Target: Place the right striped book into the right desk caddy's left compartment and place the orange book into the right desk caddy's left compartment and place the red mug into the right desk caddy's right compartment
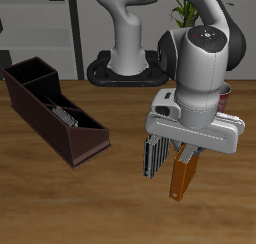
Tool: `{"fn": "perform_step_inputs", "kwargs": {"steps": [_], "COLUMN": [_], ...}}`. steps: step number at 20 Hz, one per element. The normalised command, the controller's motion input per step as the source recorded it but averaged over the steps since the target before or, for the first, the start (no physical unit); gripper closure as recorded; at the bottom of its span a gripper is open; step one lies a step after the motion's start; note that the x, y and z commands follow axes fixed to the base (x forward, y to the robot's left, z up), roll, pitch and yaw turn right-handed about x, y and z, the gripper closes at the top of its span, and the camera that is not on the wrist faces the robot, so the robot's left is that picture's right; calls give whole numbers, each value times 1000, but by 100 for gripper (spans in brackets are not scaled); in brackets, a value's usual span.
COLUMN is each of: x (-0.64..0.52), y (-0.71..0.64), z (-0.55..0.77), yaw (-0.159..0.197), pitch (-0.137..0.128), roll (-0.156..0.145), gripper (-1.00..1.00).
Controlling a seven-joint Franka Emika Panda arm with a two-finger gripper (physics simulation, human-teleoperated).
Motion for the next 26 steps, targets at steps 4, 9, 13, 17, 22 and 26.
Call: {"fn": "perform_step_inputs", "kwargs": {"steps": [4,9,13,17,22,26], "x": [-503,-687,-327,-542,-581,-672], "y": [-202,-490,-357,-723,-426,-441], "z": [713,695,302,484,420,375], "yaw": [115,200,71,54,64,86], "pitch": [-101,-81,-18,-39,-76,-79], "roll": [75,53,-20,-25,19,42], "gripper": [100,100,100,100,100,100]}}
